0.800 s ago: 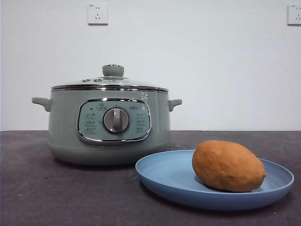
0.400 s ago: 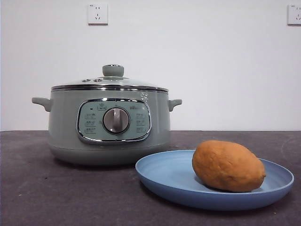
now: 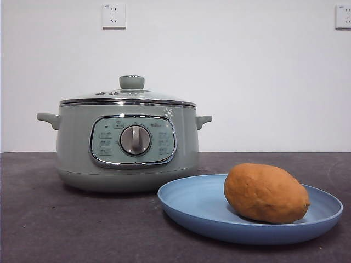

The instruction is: Take the potato out from the steamer,put the potato on the plate,close the lid

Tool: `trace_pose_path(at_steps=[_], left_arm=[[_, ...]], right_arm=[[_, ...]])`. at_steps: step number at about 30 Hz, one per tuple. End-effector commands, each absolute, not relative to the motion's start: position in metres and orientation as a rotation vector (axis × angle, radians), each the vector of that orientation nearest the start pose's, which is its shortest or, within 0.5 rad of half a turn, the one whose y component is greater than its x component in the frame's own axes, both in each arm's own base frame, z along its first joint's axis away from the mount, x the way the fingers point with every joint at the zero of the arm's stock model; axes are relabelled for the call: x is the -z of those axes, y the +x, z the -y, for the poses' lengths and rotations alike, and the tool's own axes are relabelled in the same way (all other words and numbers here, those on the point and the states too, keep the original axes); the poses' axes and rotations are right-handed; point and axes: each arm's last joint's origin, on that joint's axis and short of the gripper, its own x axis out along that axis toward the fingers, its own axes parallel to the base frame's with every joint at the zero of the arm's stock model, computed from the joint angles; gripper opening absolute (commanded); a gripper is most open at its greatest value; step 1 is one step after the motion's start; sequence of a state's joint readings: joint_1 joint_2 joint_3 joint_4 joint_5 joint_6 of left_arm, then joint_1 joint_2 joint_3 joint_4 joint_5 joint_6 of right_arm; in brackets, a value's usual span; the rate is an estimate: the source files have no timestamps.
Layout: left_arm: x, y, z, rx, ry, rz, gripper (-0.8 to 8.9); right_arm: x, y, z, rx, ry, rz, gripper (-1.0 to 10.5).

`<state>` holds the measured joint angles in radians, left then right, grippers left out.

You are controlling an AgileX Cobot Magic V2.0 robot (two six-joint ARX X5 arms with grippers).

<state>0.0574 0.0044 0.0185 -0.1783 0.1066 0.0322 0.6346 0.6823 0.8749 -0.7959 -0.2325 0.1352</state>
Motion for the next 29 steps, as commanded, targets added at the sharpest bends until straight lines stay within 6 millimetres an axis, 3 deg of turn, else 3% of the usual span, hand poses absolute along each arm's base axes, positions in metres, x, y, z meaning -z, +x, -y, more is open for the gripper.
trace_pose_path(at_steps=[1,15,22,29], left_arm=[[-0.147,0.096,-0.003,0.046,0.007,-0.176,-0.04],[-0.147,0.096,-0.003,0.047,0.007,-0.176,-0.04],[-0.147,0.096,-0.003,0.046,0.007,-0.176,-0.04],[-0.147,0.096,-0.003,0.047,0.008,-0.176,-0.04]], right_arm=[[-0.322,0.095,-0.078,-0.794,0.003,-0.663,0.0],[-0.322,0.095,-0.078,-0.801,-0.034,-0.637,0.0],[-0.329,0.097,-0.052,-0.631,-0.002,-0.394,0.0],[-0.299,0.095,-0.023,-0.400,0.037,-0.189,0.0]])
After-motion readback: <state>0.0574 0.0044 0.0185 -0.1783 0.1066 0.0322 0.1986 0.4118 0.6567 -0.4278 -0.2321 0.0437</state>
